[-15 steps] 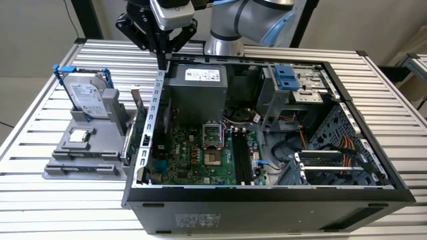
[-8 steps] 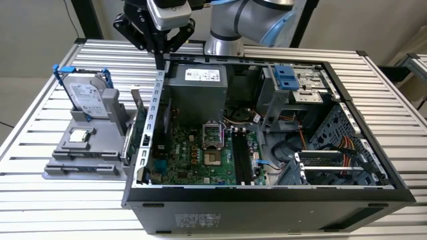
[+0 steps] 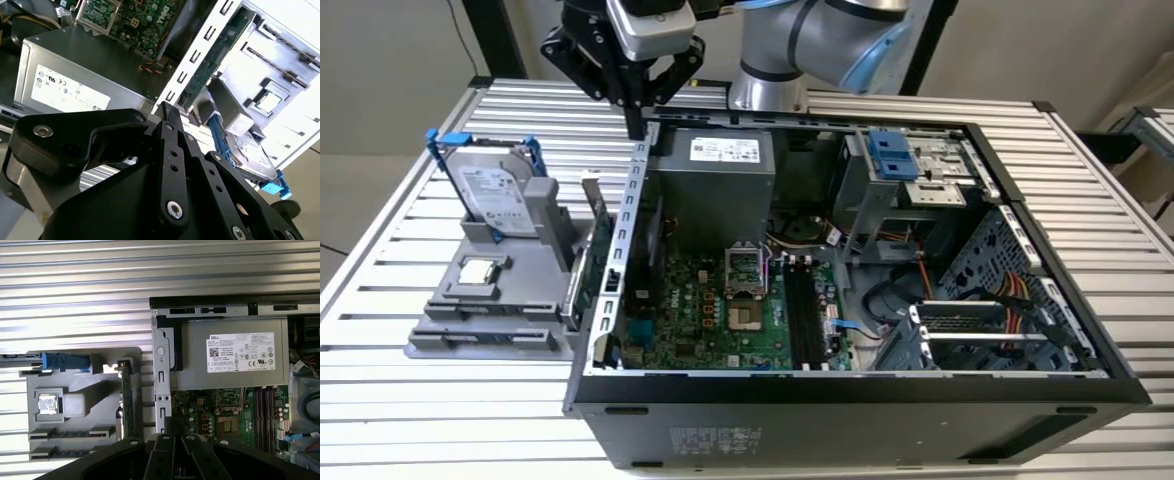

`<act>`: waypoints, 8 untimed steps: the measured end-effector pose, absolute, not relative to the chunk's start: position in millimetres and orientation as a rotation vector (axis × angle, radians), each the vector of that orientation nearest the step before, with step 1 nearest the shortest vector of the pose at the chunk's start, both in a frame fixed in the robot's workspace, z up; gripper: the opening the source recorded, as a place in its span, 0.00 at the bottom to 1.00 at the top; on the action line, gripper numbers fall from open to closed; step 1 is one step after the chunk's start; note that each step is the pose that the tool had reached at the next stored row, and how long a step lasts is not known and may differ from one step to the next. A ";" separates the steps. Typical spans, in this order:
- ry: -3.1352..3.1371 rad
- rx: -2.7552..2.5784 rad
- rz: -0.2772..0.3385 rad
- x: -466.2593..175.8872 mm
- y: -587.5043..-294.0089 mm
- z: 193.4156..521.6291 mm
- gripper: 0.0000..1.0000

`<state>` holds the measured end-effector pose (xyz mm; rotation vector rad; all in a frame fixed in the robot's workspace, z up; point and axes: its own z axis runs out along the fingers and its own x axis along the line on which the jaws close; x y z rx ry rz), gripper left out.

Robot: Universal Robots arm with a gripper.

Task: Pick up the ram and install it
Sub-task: 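Reach for the ram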

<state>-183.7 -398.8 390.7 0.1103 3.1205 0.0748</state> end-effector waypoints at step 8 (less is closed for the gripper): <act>3.120 0.110 0.075 -187.9 -398.8 390.4 0.00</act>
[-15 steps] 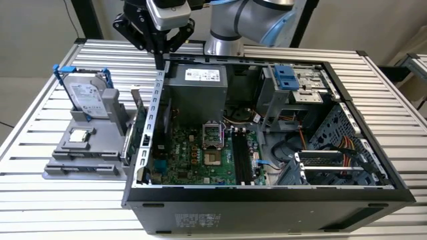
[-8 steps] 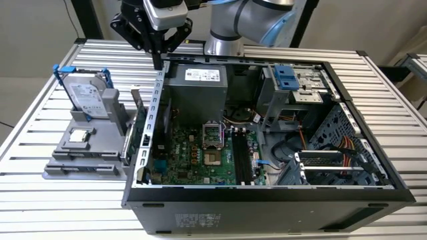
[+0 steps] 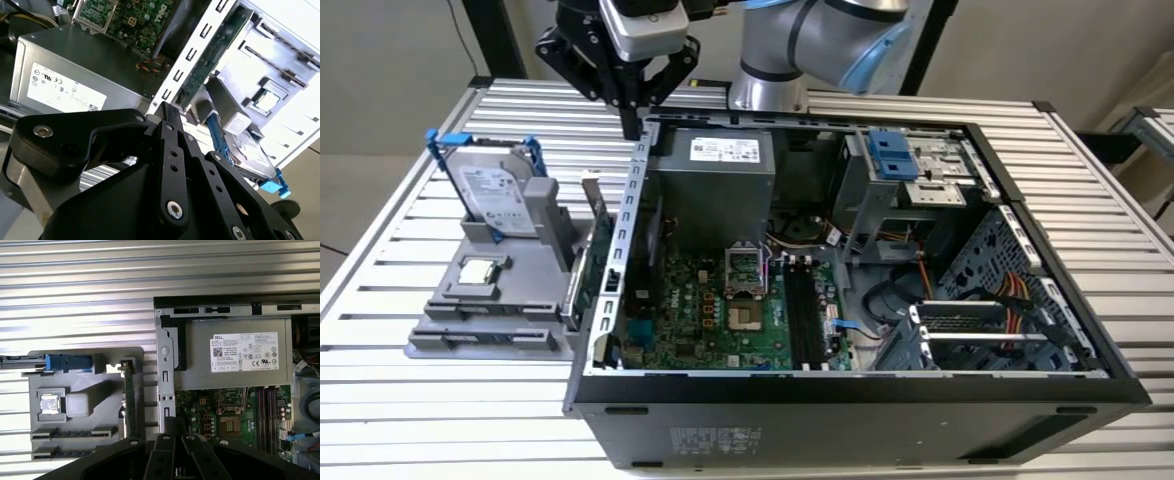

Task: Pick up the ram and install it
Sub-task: 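Reach for the ram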

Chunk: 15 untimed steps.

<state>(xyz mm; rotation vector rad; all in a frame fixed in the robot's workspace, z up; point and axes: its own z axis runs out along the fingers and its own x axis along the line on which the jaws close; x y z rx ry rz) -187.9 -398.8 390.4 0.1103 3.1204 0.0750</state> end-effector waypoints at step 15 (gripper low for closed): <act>3.120 0.110 0.075 -194.6 -398.8 390.0 0.00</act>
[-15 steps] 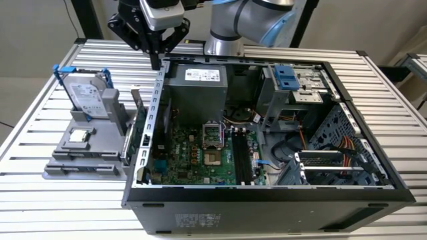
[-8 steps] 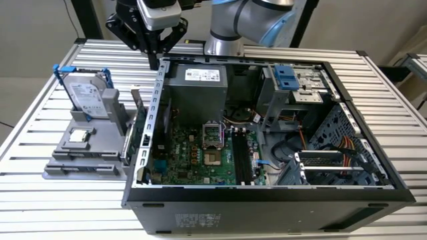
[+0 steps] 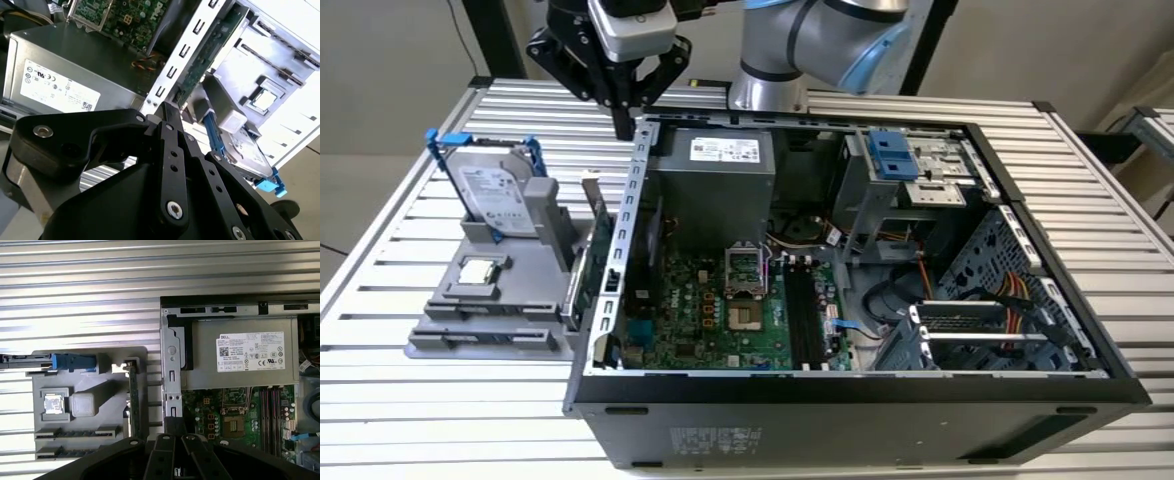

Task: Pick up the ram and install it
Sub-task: 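Reach for the ram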

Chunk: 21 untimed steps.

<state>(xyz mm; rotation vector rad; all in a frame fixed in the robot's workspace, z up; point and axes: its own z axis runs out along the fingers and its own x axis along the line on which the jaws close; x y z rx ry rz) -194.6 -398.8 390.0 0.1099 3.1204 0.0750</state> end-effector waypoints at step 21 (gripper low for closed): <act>3.121 0.110 0.075 -206.9 -398.8 389.1 0.00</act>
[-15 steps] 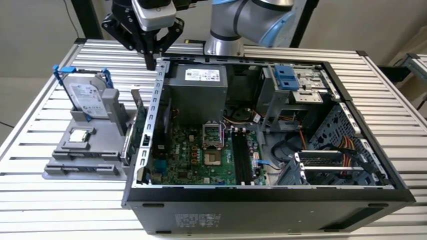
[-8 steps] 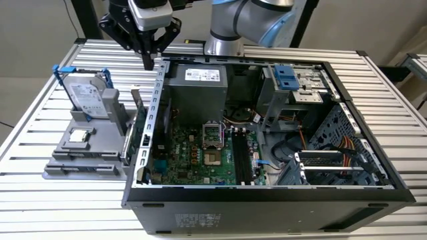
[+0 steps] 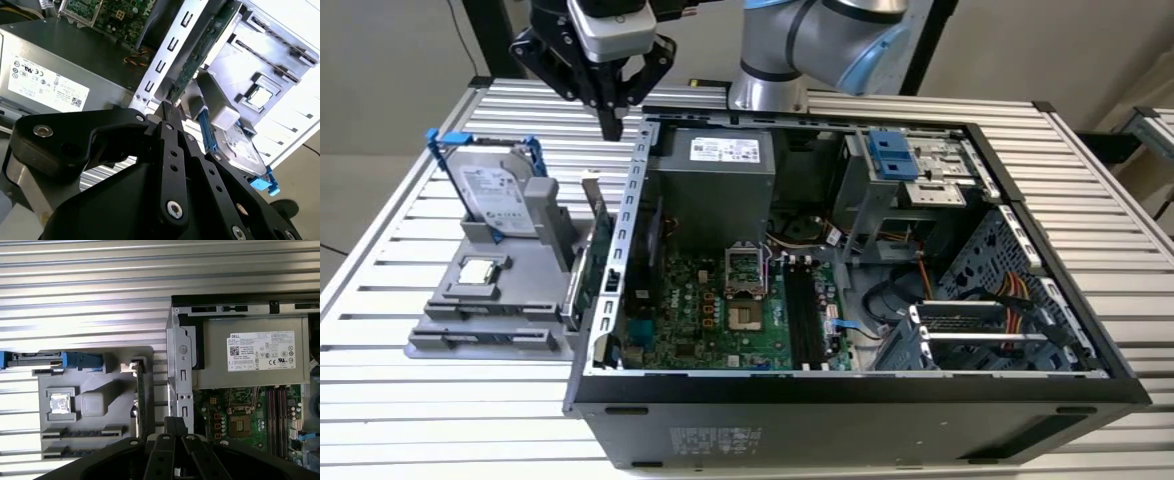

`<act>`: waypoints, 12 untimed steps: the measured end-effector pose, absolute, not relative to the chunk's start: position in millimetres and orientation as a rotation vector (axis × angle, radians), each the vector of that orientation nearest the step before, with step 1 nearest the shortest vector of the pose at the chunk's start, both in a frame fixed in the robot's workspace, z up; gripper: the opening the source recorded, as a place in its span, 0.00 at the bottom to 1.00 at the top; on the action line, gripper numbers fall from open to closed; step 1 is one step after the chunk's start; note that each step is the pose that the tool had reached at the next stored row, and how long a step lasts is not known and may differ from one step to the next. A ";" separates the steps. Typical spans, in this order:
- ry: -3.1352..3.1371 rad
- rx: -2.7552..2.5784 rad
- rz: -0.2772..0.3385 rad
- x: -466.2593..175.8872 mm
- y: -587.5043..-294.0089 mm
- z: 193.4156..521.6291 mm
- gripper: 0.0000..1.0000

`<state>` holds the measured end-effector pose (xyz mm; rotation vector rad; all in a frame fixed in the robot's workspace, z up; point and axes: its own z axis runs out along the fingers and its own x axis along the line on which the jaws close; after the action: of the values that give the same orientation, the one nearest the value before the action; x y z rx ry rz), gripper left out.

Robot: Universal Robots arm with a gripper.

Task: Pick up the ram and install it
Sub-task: 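Reach for the ram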

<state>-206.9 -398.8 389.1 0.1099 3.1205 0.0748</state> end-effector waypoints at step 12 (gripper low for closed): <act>3.121 0.110 0.075 -214.7 -398.8 388.6 0.00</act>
<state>-214.7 -398.8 388.6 0.1099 3.1205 0.0749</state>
